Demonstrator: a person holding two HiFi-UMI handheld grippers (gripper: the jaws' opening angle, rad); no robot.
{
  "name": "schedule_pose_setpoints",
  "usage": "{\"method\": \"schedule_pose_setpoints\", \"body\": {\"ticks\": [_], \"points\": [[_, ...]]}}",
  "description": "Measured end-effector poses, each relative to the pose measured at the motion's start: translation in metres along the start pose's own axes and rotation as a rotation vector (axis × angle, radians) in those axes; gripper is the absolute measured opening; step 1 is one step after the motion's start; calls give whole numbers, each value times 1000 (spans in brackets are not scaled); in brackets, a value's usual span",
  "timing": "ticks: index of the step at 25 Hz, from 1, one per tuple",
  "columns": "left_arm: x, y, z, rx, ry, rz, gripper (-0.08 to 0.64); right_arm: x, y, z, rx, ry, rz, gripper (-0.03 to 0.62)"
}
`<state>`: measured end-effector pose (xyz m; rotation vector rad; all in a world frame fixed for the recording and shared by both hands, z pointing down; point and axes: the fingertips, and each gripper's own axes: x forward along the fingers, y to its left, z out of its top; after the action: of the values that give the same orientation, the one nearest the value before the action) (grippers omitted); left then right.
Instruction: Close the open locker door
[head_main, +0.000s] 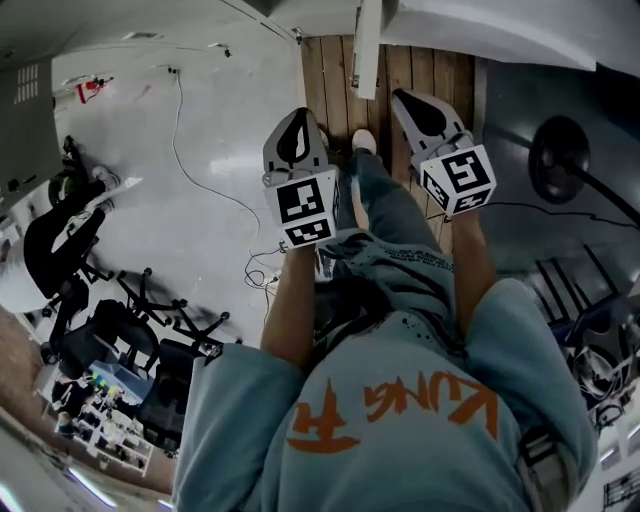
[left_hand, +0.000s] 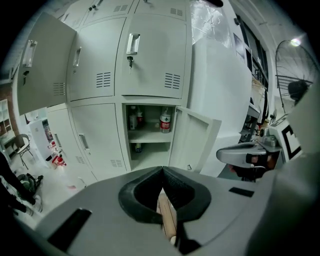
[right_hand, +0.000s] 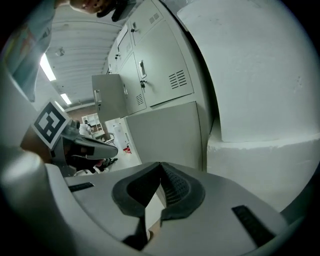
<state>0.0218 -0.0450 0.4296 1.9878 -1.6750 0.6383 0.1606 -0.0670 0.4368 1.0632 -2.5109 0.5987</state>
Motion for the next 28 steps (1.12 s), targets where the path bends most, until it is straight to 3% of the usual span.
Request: {"method": "schedule_pose_setpoints", "body": {"ticks": [6, 12, 17, 28], "points": [[16, 2, -29, -10, 38, 2, 17, 30, 8, -36, -58, 50, 76, 52], [31, 2, -47, -14, 39, 13, 17, 54, 3, -62, -107, 115, 93, 116], [39, 2, -64, -26, 60, 20, 17, 73, 2, -80, -242, 162, 102, 147], [50, 27, -90, -99, 57, 65, 17, 108, 13, -86, -264, 163, 137, 138]]}}
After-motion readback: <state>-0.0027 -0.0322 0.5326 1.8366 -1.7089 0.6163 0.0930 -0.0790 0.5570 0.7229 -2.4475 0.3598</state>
